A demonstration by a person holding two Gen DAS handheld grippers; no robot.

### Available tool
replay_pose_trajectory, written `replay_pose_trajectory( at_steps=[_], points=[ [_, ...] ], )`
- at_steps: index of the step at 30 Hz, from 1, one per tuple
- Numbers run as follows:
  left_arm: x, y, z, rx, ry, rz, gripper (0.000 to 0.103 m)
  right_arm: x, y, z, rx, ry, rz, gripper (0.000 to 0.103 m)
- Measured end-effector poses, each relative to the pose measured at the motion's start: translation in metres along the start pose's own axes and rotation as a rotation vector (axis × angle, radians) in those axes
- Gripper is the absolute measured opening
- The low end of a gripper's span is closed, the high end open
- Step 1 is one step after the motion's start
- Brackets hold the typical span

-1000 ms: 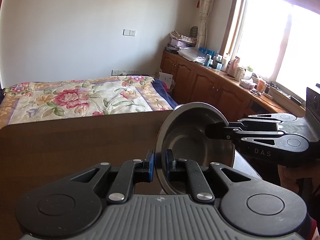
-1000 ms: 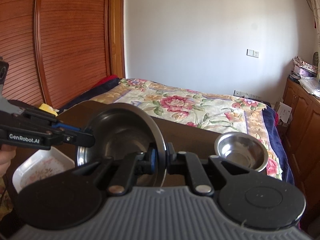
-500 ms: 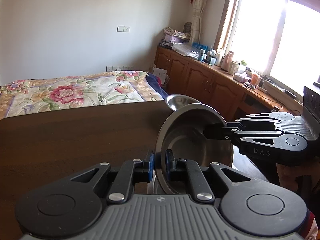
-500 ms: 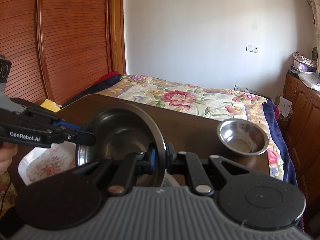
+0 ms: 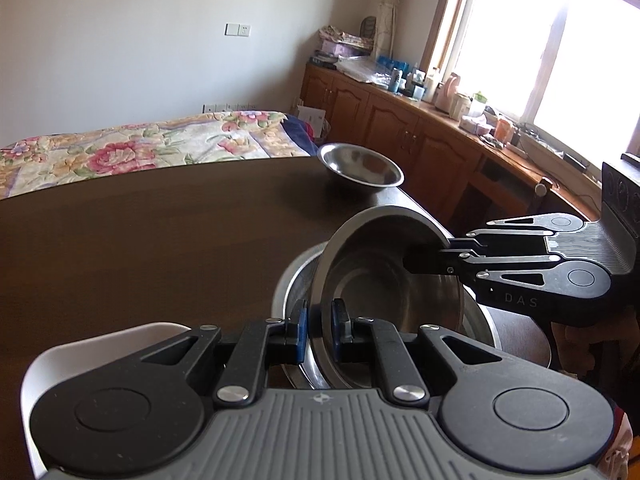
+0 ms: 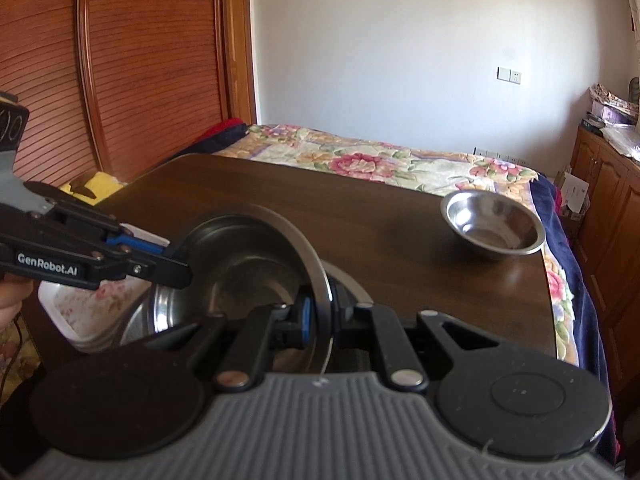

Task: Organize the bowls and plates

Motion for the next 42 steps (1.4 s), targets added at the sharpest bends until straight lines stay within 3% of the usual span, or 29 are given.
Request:
replay_pose_trajectory(
  at_steps=[22, 24, 42],
  points=[
    [0.018, 0.019, -0.011, -0.027, 0.107, 0.067, 0.018, 0.002, 0.009, -0.016, -0.032, -0.106, -0.037, 0.018],
    [0.019, 0.019, -0.011, -0.024, 0.106, 0.067, 0.021, 0.002, 0.006, -0.013, -0.013, -0.109, -0.030, 0.022],
    [0.014, 0.009, 0.026, 0.058, 0.071, 0.073, 0.028, 0.028, -0.012, 0.016, 0.116, -0.062, -0.067, 0.022]
  ],
)
Point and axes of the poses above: each gripper's, at about its wrist camera, not at the fingertips, and y roughly the way its jaws point, x to its right, z to its top, the point moved 8 cm from there along y, roughly the way its jaws point, and after that the axes turned 10 degrees about z, right-handed, at the moved point
